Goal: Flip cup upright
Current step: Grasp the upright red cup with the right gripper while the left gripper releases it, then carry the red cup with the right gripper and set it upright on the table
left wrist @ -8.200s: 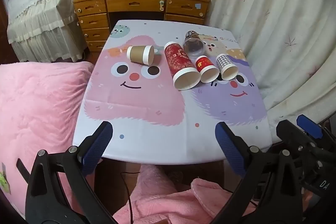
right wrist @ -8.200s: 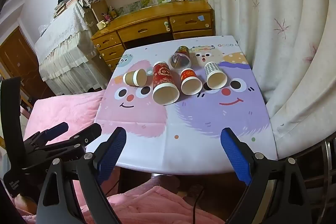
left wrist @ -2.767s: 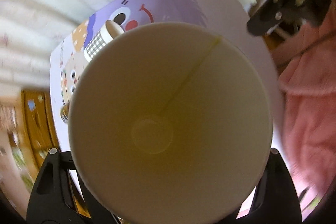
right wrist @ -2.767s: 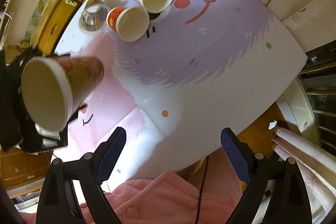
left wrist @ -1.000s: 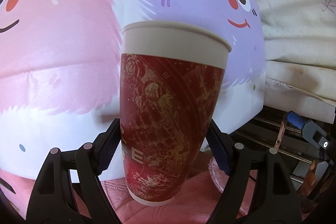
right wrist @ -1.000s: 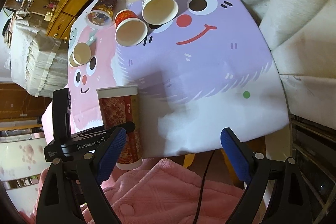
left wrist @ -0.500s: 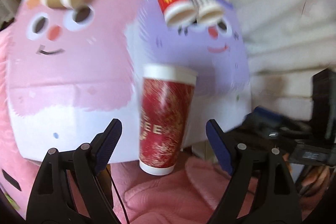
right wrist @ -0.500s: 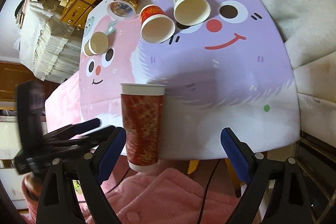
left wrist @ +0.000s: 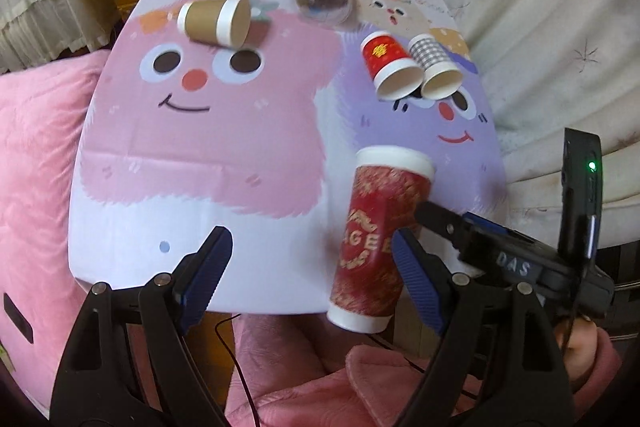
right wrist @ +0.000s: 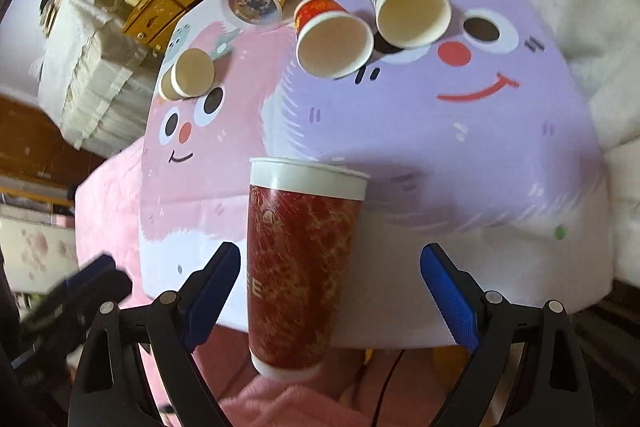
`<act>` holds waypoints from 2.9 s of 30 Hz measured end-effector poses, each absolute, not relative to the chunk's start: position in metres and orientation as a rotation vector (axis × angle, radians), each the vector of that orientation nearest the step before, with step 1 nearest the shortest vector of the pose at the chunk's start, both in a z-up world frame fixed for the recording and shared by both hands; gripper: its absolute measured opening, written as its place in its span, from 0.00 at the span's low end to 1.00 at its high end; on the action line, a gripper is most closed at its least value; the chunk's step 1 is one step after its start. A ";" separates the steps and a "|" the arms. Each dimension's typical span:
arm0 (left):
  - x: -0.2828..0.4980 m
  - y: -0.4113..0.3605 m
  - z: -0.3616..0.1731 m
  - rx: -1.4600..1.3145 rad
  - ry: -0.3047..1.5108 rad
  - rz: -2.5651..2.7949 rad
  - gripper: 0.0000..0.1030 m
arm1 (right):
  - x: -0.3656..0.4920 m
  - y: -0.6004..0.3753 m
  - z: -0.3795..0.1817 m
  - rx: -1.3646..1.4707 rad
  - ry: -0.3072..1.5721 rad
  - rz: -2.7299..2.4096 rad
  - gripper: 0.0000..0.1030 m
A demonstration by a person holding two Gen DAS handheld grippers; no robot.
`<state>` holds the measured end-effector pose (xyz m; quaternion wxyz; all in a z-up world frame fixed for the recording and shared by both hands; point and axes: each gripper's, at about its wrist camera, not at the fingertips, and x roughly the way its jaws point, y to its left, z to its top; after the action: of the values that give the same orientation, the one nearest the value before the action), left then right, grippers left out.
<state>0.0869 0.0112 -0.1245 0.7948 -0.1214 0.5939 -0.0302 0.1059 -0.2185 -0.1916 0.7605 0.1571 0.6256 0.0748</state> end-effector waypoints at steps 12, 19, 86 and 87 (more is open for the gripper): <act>0.082 0.052 -0.149 -0.230 1.347 -0.081 0.78 | 0.118 -0.196 -0.245 0.465 1.383 0.099 0.90; 0.092 0.067 -0.146 -0.147 1.341 -0.124 0.78 | 0.133 -0.180 -0.264 0.560 1.365 0.050 0.90; 0.125 0.100 -0.136 -0.119 1.334 -0.261 0.78 | 0.008 -0.055 -0.221 -0.201 0.856 0.191 0.98; 0.124 0.100 -0.136 -0.128 1.333 -0.259 0.78 | 0.007 -0.054 -0.227 -0.212 0.884 0.184 0.98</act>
<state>0.1240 0.1003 -0.1356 0.7765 -0.0590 0.6159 -0.1195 0.0071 -0.0543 -0.2269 0.8943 -0.1024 0.4265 0.0888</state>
